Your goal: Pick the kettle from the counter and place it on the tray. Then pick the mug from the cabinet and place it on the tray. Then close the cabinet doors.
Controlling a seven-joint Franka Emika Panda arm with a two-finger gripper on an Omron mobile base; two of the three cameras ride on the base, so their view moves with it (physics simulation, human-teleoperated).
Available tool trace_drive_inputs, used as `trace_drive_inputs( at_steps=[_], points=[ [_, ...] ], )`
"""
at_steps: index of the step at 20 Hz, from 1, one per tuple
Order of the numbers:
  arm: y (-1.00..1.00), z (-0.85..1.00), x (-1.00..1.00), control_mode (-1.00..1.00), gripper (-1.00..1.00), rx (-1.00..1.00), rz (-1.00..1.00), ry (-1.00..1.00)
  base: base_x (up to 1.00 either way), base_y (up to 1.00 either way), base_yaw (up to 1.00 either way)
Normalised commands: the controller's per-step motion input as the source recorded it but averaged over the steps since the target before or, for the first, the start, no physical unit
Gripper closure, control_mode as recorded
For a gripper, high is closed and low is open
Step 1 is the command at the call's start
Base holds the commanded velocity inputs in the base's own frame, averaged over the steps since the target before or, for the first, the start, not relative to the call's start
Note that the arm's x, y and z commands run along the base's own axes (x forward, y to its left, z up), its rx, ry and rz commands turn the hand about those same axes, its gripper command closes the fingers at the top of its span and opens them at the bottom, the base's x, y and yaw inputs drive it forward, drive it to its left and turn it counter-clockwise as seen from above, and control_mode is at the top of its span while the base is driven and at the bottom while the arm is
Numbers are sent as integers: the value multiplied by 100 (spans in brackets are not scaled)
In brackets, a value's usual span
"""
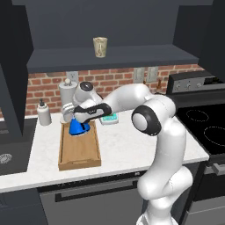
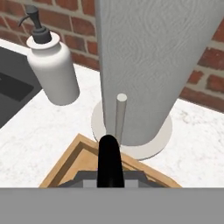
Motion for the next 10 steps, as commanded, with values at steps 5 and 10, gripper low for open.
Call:
trace_drive_inputs(
  at_steps=[5,10],
  points=[
    [0,-37,-4,-100,-100,0,0,-4,0,0,0],
    [-1,-21,-2,-100,-100,0,0,-1,0,0,0]
  ],
)
